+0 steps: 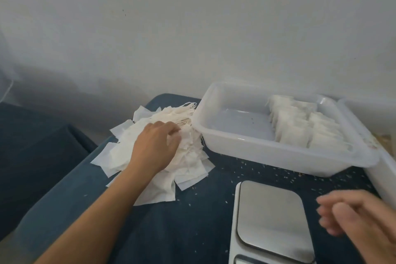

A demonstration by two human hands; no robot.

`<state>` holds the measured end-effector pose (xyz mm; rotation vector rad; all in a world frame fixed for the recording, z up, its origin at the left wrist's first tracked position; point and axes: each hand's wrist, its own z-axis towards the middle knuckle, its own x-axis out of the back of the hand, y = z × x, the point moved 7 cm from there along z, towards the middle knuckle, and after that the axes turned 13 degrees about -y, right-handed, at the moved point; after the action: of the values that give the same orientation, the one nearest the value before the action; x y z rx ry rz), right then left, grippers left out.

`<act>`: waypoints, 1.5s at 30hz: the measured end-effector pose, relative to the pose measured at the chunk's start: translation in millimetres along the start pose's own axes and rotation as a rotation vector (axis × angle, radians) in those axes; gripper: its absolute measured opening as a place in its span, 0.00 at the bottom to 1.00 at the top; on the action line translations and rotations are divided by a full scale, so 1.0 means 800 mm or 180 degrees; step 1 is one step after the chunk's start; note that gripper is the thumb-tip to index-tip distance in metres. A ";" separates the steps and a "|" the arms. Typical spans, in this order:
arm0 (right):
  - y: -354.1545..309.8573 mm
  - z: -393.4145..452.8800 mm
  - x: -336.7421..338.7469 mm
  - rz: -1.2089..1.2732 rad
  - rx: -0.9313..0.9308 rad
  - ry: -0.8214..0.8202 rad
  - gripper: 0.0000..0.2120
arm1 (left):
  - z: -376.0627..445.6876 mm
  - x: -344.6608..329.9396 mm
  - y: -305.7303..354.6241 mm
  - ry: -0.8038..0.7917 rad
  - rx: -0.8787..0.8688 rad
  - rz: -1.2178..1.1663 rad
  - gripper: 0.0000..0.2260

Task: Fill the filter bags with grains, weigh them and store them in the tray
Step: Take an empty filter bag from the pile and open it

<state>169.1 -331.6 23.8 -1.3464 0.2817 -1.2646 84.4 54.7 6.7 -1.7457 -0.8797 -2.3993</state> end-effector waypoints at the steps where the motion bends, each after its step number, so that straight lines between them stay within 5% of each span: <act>1: -0.001 -0.013 -0.012 0.0045 -0.0045 -0.0177 0.17 | 0.002 0.000 -0.004 0.0127 -0.0051 -0.0067 0.06; 4: 0.012 -0.012 -0.010 0.0185 -0.0136 -0.0062 0.29 | -0.005 0.006 -0.005 0.0410 -0.0120 -0.0339 0.03; 13: -0.007 0.010 -0.015 0.0485 -0.0076 -0.0172 0.30 | -0.062 0.054 0.034 0.1044 -0.0056 -0.1834 0.05; 20: -0.043 0.018 -0.024 0.0540 0.0351 -0.0673 0.25 | -0.084 -0.005 0.172 -0.0638 -0.0780 -0.3215 0.07; 25: -0.055 0.022 0.003 -0.0433 0.1131 -0.0039 0.16 | -0.067 -0.061 0.240 -0.1105 -0.0912 -0.3140 0.06; 30: -0.027 0.023 0.016 -0.1315 0.1008 0.0362 0.12 | -0.054 -0.086 0.263 -0.1005 -0.1028 -0.3042 0.07; 39: 0.000 0.013 0.016 -0.1417 0.0903 0.0550 0.11 | -0.067 -0.105 0.246 -0.0725 -0.0912 -0.2622 0.04; 45: 0.006 0.018 0.004 -0.1082 0.0648 0.0041 0.04 | -0.070 -0.103 0.245 -0.0625 -0.1042 -0.2562 0.07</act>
<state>183.9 -327.0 25.8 -1.2432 -0.0716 -1.5394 136.2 -159.1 3.1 -2.0504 -1.5326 -3.0182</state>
